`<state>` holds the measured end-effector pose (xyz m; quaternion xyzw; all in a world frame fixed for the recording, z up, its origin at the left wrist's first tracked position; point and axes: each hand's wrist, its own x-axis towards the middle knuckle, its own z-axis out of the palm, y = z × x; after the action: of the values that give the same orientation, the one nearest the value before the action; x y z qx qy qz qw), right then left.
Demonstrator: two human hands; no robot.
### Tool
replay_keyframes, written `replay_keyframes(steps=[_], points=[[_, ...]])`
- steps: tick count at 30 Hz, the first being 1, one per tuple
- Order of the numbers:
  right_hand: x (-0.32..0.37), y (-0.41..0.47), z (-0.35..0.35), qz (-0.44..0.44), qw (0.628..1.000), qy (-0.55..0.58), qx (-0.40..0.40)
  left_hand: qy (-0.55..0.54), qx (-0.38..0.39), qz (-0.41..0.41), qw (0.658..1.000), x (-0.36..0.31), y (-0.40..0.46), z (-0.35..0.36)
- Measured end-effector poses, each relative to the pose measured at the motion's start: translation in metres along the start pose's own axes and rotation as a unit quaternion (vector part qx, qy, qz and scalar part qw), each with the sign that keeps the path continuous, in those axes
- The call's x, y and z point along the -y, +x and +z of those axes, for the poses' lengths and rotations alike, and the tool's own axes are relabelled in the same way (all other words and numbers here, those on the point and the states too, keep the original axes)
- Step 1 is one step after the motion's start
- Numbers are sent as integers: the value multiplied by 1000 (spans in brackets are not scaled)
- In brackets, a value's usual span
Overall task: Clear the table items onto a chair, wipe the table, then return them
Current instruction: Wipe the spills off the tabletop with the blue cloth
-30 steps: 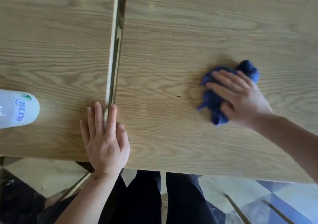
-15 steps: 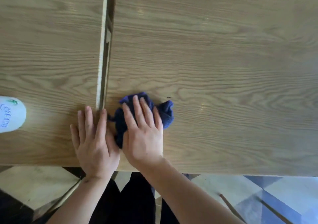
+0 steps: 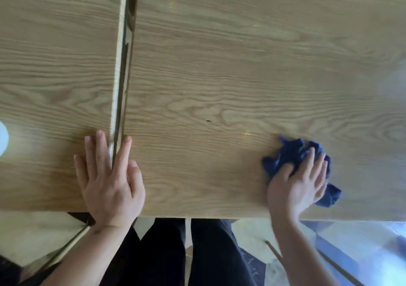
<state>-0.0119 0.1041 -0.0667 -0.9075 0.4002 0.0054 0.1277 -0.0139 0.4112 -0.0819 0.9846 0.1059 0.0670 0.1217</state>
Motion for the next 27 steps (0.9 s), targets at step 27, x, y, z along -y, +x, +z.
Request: replay_keyframes(steps=[27], points=[[61,82,0,-164,984,-60,27,41,60,29,997,10,0,-8]])
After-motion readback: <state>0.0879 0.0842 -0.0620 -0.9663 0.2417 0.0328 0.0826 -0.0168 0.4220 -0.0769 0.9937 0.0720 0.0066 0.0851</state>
